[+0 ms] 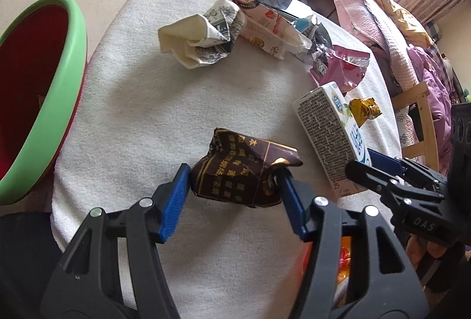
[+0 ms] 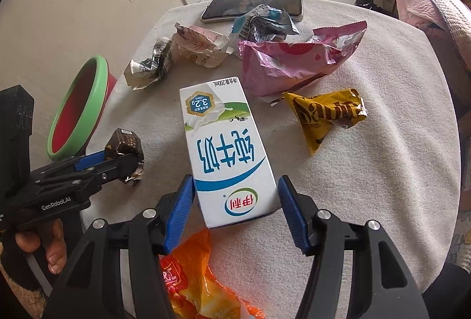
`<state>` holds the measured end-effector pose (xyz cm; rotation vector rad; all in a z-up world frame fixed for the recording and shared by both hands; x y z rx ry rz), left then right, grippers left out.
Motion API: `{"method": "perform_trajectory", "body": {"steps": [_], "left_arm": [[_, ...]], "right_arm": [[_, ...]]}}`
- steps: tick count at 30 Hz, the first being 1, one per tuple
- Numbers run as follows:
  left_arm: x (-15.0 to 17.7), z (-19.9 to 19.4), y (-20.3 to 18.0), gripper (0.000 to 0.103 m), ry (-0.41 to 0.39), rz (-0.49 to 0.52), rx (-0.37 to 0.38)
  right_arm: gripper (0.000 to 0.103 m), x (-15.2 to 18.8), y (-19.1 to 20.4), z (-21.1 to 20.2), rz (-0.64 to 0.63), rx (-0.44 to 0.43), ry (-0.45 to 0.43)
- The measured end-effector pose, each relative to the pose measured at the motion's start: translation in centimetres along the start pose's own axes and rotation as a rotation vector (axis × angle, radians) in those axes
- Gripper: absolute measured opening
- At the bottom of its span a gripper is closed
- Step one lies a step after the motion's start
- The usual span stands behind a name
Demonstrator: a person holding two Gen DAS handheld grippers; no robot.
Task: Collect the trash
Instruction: 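Grasp the brown chocolate wrapper with the left tool while the right grasps the milk carton, then carry the brown wrapper and white milk carton over the red bucket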
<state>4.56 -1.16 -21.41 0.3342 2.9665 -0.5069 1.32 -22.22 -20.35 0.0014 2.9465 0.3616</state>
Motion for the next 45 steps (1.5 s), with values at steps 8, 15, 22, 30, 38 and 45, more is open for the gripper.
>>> {"method": "perform_trajectory", "body": {"steps": [8, 15, 22, 30, 38, 45], "left_arm": [[0.7, -0.5, 1.4, 0.058, -0.017, -0.053, -0.041], [1.2, -0.8, 1.6, 0.058, -0.028, -0.054, -0.051], [1.4, -1.1, 1.9, 0.064, -0.031, -0.070, -0.049], [1.5, -0.7, 1.4, 0.057, -0.027, -0.050, -0.047], [1.4, -4.0, 1.9, 0.056, -0.144, -0.074, -0.057], [1.5, -5.9, 4.3, 0.056, -0.178, -0.153, -0.065]], "right_arm": [[0.058, 0.1, 0.9, 0.9, -0.034, 0.030, 0.022], [0.071, 0.5, 1.0, 1.1, -0.058, 0.076, 0.019], [0.070, 0.8, 1.0, 1.5, -0.067, 0.088, 0.028], [0.056, 0.9, 1.4, 1.1, -0.074, 0.060, 0.020], [0.055, -0.4, 4.1, -1.7, -0.110, -0.025, -0.057], [0.056, -0.1, 6.2, 0.4, -0.167, 0.003, 0.012]]}}
Point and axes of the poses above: each gripper's, at about its wrist camera, not at the fingertips, and z roughly the way its jaws point, y to its left, x to its underside, the point moved 2 cm from there along z, roughly the way its jaws point, and after that the axes turned 11 degrees about y, right-handed, at the moved point
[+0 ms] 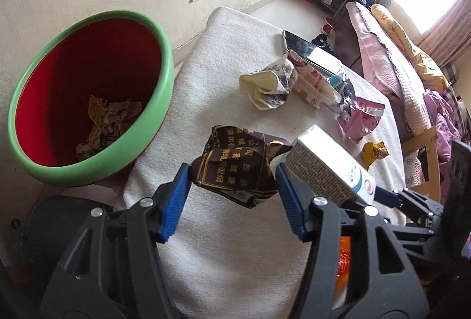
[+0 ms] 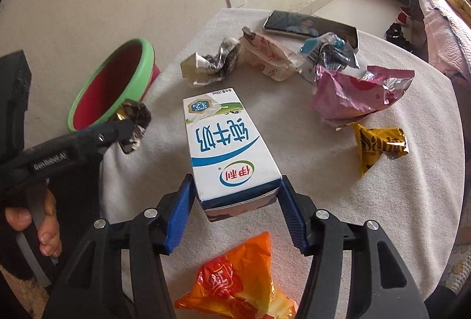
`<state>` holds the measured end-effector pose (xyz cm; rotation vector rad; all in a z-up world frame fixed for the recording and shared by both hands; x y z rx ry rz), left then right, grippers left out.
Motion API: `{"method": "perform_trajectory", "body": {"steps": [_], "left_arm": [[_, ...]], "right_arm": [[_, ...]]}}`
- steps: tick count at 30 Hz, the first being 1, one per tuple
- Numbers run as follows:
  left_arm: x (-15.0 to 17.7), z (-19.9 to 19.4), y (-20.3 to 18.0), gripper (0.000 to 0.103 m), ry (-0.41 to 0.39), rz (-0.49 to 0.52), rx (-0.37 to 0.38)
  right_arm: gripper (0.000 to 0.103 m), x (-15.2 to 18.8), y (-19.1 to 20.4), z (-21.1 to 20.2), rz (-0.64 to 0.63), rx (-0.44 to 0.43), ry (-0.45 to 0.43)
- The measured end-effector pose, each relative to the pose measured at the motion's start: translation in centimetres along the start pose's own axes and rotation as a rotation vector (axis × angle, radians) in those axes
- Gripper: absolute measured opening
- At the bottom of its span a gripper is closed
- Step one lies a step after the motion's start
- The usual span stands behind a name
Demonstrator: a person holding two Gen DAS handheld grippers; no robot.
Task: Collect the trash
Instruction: 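Carry the brown wrapper and white milk carton over the red bucket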
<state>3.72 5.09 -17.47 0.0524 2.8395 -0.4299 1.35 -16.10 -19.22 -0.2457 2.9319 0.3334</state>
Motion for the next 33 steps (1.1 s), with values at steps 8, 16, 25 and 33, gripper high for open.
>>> {"method": "perform_trajectory", "body": {"steps": [8, 16, 25, 33], "left_arm": [[0.0, 0.0, 1.9, 0.057, 0.008, -0.053, -0.008], [0.0, -0.2, 2.3, 0.057, -0.002, -0.061, -0.015], [-0.6, -1.1, 2.5, 0.056, -0.035, -0.058, -0.034], [-1.2, -2.4, 3.8, 0.056, -0.070, -0.072, -0.066]], "right_arm": [[0.061, -0.9, 2.2, 2.4, -0.091, 0.075, 0.041], [0.053, -0.8, 2.6, 2.7, -0.103, 0.049, 0.040], [0.053, -2.4, 3.8, -0.6, -0.078, -0.043, -0.050], [0.053, -4.1, 6.6, -1.8, -0.119, -0.093, -0.087]]}}
Point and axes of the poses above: each gripper's, at about its wrist camera, not at the fingertips, and z roughly the way its jaws point, y to its left, x to its underside, the point moved 2 cm from there along z, roughly the way its jaws point, and after that the axes turned 11 degrees about y, right-handed, at the moved point
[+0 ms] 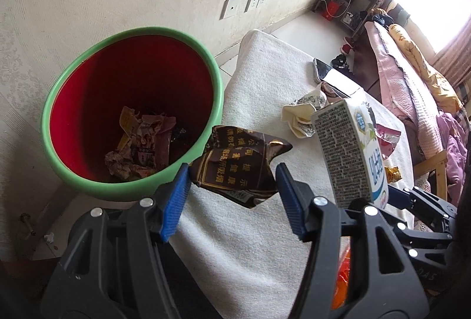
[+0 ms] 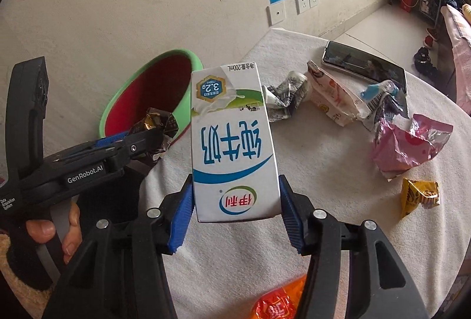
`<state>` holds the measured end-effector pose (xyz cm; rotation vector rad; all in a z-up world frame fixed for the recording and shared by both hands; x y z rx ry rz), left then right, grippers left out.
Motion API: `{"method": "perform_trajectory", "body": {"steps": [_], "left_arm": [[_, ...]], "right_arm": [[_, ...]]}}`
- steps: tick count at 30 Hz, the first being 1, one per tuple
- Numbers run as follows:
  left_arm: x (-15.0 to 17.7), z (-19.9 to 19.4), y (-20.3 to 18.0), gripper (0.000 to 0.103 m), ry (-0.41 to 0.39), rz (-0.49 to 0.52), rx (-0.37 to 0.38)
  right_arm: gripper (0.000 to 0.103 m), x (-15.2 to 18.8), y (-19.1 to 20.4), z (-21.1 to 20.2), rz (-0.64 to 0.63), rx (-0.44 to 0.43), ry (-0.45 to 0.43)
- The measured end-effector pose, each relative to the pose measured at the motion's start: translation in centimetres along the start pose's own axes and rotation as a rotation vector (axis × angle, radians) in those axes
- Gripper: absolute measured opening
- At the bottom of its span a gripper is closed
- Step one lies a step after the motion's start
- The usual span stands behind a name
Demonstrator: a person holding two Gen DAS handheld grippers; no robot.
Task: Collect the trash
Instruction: 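Carry the brown wrapper and white milk carton over the red bucket, then open the left tool to drop the brown wrapper while the right drops the carton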
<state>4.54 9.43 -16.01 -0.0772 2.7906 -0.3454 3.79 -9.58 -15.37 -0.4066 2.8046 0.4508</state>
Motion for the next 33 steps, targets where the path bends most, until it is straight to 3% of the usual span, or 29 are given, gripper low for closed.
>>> {"method": "perform_trajectory", "body": {"steps": [25, 33], "left_arm": [[-1.3, -1.8, 6.1, 0.057, -0.053, -0.093, -0.088], [-2.2, -2.1, 8.3, 0.057, -0.061, -0.119, -0.119]], "right_arm": [[0.053, -2.8, 4.8, 2.1, -0.069, -0.069, 0.051], [0.053, -5.3, 6.6, 2.6, -0.096, -0.087, 0.037]]}}
Point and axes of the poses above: each gripper's, at about its wrist camera, not at the fingertips, and z roughly the way its jaws point, y to its left, x to its underside, the point moved 2 cm from there along z, roughly the way its jaws point, and after that the axes turned 11 degrees about y, right-handed, at the moved point
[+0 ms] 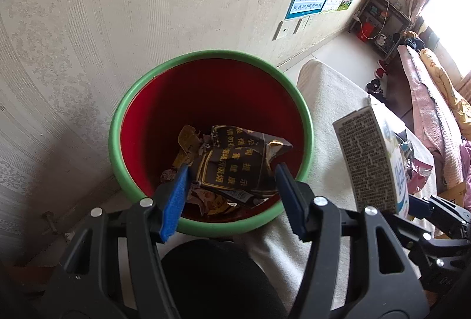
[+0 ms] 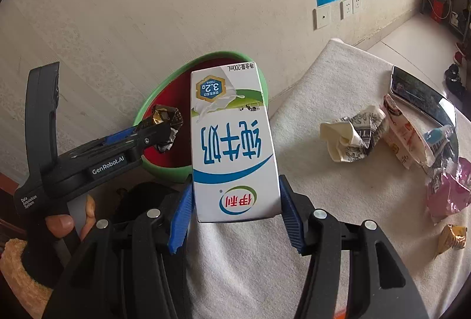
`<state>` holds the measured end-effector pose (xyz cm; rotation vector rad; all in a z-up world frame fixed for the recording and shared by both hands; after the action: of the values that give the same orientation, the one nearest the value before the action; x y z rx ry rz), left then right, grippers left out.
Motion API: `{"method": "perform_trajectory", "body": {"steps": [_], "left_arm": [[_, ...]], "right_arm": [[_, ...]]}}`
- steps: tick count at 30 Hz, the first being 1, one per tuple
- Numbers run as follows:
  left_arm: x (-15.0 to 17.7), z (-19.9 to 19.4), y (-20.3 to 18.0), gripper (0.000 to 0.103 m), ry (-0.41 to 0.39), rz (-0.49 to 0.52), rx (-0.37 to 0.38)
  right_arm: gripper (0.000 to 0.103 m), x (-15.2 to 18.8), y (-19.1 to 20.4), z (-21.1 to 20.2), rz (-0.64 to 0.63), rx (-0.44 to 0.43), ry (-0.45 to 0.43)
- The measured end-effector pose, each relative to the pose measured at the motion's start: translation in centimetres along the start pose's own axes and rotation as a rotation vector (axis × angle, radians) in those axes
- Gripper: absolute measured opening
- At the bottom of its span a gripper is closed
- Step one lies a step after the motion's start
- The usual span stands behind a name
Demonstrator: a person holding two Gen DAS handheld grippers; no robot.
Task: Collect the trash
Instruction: 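Open the left tool to drop the brown wrapper while the right drops the carton, then grasp the crumpled newspaper paper with the left tool while the right grasps the orange bag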
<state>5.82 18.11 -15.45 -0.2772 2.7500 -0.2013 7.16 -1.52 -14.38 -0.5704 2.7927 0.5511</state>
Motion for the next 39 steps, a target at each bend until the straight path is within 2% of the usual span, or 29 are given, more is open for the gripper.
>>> {"method": "perform_trajectory", "body": {"steps": [5, 13, 18, 20, 23, 26, 30, 34, 39], "left_arm": [[-0.5, 0.5, 1.1, 0.057, 0.010, -0.032, -0.003], [-1.0, 1.5, 2.1, 0.057, 0.037, -0.052, -0.009], [-1.5, 2.0, 2.6, 0.055, 0.050, -0.077, -0.019], [-1.6, 2.0, 3.0, 0.065, 0.045, -0.096, -0.019], [-1.2, 1.9, 3.3, 0.069, 0.041, -0.118, -0.013], [-0.7, 1.8, 3.0, 0.069, 0.047, -0.118, 0.002], [0.3, 1.6, 1.5, 0.072, 0.052, -0.088, 0.047], [1.4, 2.1, -1.2, 0.072, 0.080, -0.026, 0.078], [2.3, 2.7, -4.3, 0.072, 0.100, 0.043, 0.079]], "right_arm": [[0.053, -2.1, 0.8, 0.4, -0.002, -0.009, -0.006], [0.053, -4.7, 1.2, 2.0, 0.044, -0.063, 0.037], [0.055, -5.8, 2.3, 2.3, 0.037, -0.067, 0.020], [0.059, -5.9, 2.3, 2.2, 0.039, -0.078, 0.010], [0.063, -5.4, 1.8, 1.6, 0.029, -0.072, 0.004], [0.064, -3.8, 0.2, -0.1, 0.008, -0.058, -0.004], [0.067, 0.1, -3.6, -3.2, -0.035, 0.043, 0.005], [0.067, 5.8, -8.1, -5.3, -0.036, 0.133, 0.085], [0.073, 12.8, -12.0, -6.2, -0.039, 0.150, 0.236]]}}
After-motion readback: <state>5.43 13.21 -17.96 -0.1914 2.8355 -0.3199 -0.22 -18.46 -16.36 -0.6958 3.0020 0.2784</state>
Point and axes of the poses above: each gripper's, at about its wrist camera, not at the fingertips, and z roughly the way its jaws point, y to its left, x to its underside, the point moved 2 cm from there along z, roughly the way its jaws point, and after that the axes turned 11 degrees about y, right-handed, at the moved point
